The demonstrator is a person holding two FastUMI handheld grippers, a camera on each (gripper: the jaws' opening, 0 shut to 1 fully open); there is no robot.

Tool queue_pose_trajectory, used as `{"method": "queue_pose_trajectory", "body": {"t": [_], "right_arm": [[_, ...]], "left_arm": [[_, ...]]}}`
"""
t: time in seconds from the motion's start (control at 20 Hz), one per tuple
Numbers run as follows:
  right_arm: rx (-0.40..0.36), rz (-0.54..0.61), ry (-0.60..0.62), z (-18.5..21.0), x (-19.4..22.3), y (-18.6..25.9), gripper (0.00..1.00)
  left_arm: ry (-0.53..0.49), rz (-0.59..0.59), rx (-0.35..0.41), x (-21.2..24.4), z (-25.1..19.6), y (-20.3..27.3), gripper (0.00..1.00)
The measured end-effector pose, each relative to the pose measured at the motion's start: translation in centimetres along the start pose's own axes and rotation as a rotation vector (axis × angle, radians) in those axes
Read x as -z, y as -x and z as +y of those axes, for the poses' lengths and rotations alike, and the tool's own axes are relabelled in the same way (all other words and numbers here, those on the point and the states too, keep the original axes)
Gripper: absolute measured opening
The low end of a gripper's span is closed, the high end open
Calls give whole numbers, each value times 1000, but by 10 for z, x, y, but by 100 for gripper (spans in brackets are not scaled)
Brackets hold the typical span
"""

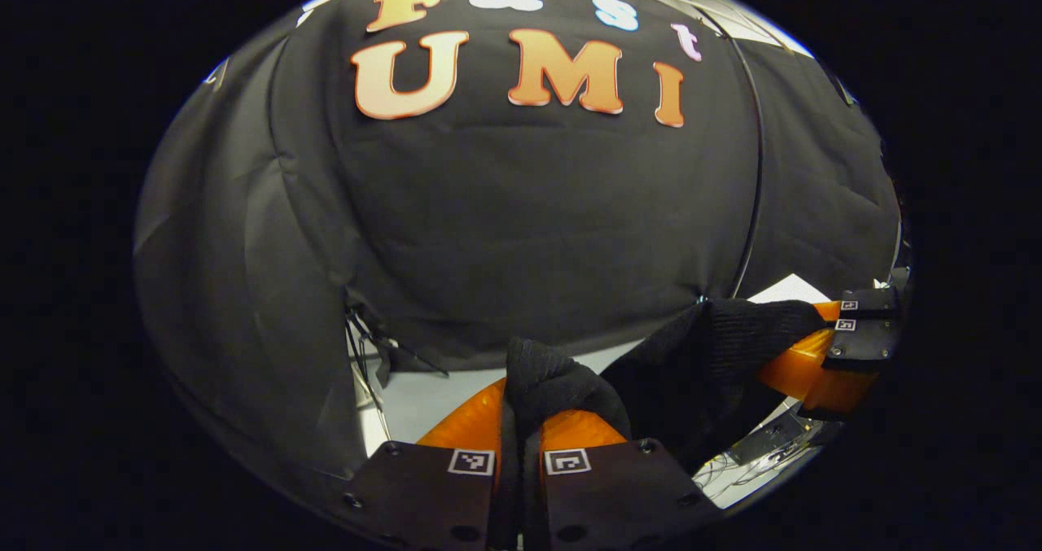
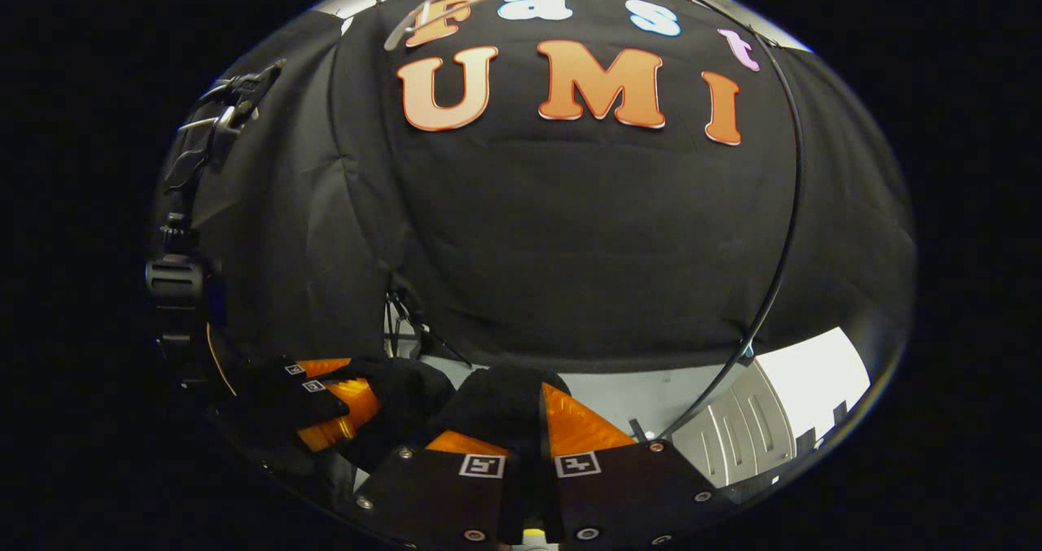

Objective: Grasp the clothes on the hanger with both hands and then place them into the laundry hamper below.

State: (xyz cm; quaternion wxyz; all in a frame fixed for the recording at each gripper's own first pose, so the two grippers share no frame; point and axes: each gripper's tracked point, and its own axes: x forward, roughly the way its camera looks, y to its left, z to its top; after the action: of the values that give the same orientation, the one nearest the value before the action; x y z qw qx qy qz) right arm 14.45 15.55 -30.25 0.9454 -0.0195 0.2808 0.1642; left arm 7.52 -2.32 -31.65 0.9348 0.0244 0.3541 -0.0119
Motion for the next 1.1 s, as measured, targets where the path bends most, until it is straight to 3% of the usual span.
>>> {"method": "queue_pose_trajectory", "body": {"t": [0.2,0.45,0.5,0.55,0.65,0.7,0.8,0.9,1.1], "right_arm": [[1,74,-3,0,33,-15,10],[5,209,29,-1,94,-28,18],[3,236,35,-1,108,-33,32],[-8,263,34,2,119,-29,31],[-27,277,-7,11,128,-30,55],[-27,287,-28,12,133,-31,69],[-21,307,-47,10,142,-28,86],[-12,319,-45,8,150,-22,93],[6,311,-47,4,148,-17,93]], "left_arm": [[40,134,15,41,-1,-16,12],[52,283,-4,94,12,-28,27],[53,302,-4,101,12,-28,43],[53,313,-5,107,16,-26,61],[60,323,-23,112,19,-25,98],[65,328,-26,113,20,-23,97],[70,328,-27,119,26,-19,98],[65,327,-28,124,30,-16,98],[62,323,-17,124,29,-14,98]]}}
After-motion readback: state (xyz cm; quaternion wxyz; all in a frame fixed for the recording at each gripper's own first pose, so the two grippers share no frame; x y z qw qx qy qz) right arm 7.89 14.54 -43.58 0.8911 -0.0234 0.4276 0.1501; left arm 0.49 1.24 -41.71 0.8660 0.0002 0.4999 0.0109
